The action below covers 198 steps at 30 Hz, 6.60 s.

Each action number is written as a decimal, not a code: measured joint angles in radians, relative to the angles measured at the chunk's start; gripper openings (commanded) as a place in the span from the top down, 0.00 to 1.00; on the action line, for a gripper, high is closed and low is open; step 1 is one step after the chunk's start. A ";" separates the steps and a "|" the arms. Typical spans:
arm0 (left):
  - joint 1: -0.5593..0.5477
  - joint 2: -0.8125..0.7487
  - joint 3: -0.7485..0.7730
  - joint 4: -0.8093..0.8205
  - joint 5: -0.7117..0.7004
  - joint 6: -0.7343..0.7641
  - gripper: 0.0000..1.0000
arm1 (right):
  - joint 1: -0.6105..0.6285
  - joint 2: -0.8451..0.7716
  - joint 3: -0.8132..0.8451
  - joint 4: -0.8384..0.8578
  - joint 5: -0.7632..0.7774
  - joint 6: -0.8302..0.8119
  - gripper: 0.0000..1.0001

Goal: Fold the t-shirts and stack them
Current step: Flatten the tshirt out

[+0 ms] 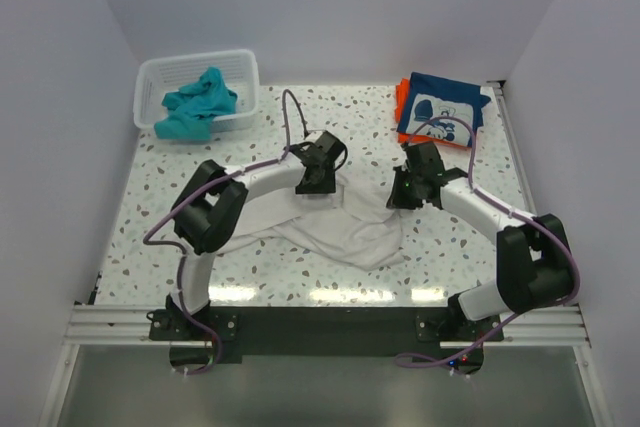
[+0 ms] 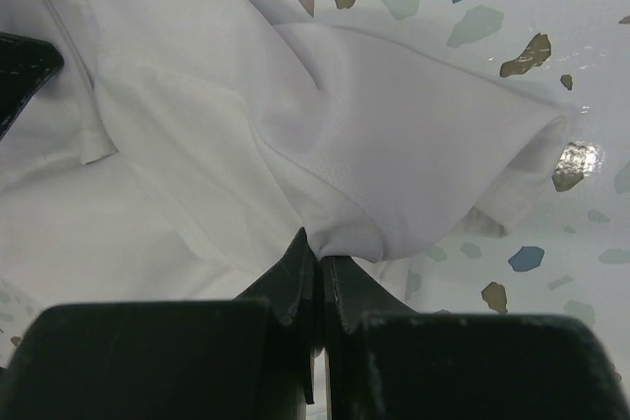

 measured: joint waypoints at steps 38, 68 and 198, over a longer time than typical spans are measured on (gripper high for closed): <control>0.210 -0.299 -0.309 0.012 -0.021 0.155 0.75 | -0.013 -0.016 0.000 -0.011 0.025 -0.026 1.00; 0.047 -0.336 -0.203 -0.038 0.023 0.105 0.00 | -0.014 -0.016 0.000 -0.012 0.017 -0.032 1.00; 0.550 -0.857 -0.908 -0.023 0.056 -0.226 0.35 | -0.015 -0.475 -0.071 -0.351 -0.051 -0.078 0.01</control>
